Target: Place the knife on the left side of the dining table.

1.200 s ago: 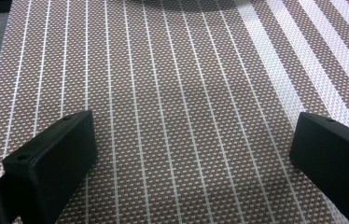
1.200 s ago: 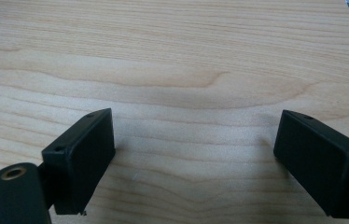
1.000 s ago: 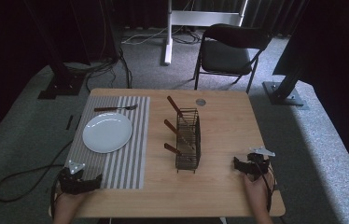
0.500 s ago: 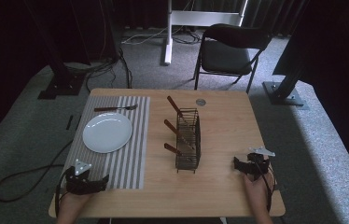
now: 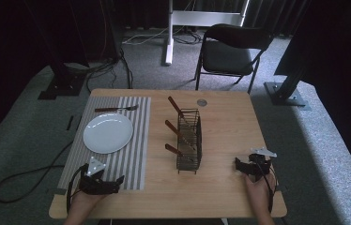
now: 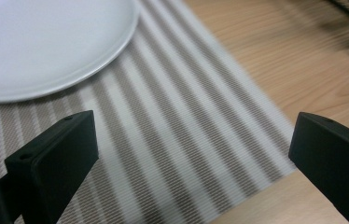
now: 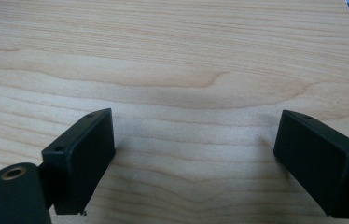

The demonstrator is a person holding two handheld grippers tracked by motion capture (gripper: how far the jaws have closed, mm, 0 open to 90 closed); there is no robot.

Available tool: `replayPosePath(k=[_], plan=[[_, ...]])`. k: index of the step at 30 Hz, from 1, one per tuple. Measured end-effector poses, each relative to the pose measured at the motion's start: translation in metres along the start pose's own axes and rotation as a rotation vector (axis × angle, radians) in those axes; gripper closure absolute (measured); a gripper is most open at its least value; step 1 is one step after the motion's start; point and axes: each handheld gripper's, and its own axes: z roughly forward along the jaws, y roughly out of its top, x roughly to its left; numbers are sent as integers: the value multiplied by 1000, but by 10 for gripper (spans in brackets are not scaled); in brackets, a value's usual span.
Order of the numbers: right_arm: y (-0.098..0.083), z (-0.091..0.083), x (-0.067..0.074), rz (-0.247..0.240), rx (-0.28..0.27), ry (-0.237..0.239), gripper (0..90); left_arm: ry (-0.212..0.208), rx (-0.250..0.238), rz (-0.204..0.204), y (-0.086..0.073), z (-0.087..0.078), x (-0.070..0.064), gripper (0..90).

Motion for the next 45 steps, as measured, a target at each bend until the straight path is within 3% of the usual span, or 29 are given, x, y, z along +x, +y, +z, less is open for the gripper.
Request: replayPosePath(k=[8, 19, 22, 24, 28, 42, 45], plan=[[0, 0, 0, 0, 0, 0, 116, -69, -16, 55, 15, -5, -22, 15], [0, 0, 0, 0, 0, 0, 116, -128, -49, 93, 36, -8, -41, 14], [0, 0, 0, 0, 0, 0, 116, -161, -62, 94, 44, -8, -45, 15], [0, 0, 0, -1, 0, 0, 116, -157, -67, 113, 49, -8, -48, 15], [0, 0, 0, 0, 0, 0, 116, -193, -79, 125, 58, -6, -54, 15], [0, 0, 0, -1, -1, 0, 116, -234, -114, 153, 85, 0, -71, 15], [0, 0, 0, -2, -1, 0, 116, -259, -126, 154, 91, 0, -75, 15]])
